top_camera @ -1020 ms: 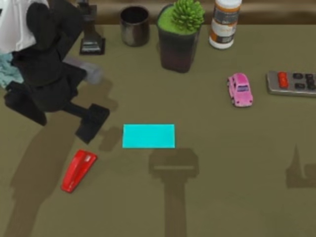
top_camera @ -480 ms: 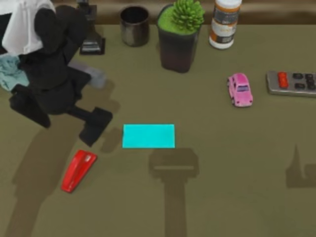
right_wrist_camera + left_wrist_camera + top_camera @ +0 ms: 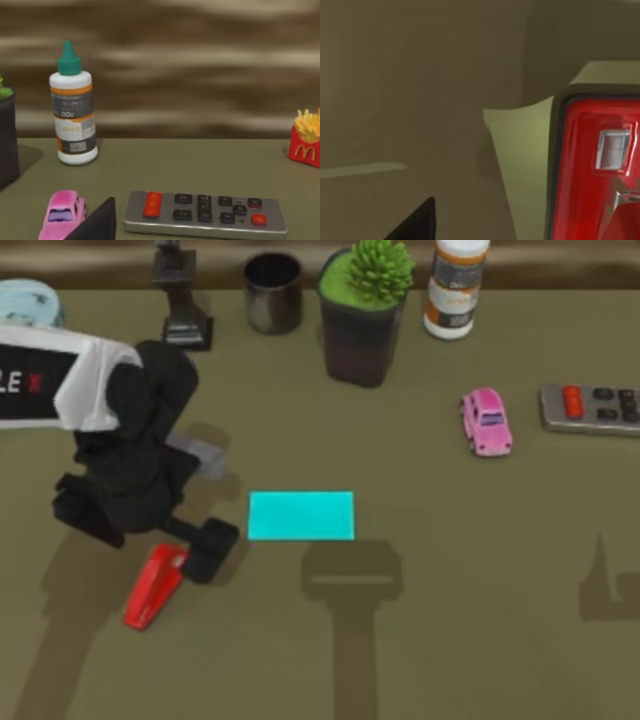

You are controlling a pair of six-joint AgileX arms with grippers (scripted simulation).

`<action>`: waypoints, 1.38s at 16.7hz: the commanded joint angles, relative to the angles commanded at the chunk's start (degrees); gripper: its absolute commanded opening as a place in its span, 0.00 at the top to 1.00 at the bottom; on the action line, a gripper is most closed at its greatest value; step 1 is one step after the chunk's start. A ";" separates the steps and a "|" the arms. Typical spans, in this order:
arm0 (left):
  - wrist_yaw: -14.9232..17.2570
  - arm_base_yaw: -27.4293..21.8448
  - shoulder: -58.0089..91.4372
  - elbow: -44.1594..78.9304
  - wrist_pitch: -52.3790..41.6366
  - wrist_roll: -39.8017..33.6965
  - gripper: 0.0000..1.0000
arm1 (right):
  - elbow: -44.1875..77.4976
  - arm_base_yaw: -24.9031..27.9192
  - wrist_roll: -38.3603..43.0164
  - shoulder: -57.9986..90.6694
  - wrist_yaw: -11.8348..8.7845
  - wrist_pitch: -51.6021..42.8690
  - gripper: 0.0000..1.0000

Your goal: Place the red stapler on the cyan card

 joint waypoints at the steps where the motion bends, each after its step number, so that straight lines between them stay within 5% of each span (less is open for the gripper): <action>1: 0.00 0.00 0.23 -0.32 0.45 0.00 0.00 | 0.00 0.00 0.00 0.00 0.00 0.00 0.00; 4: 0.00 0.00 0.24 -0.33 0.46 0.00 0.00 | 0.00 0.00 0.00 0.00 0.00 0.00 0.00; 17: 0.00 0.00 0.24 -0.33 0.46 0.00 0.98 | 0.00 0.00 0.00 0.00 0.00 0.00 0.00; 23: 0.00 0.00 0.24 -0.33 0.46 0.00 1.00 | 0.00 0.00 0.00 0.00 0.00 0.00 0.00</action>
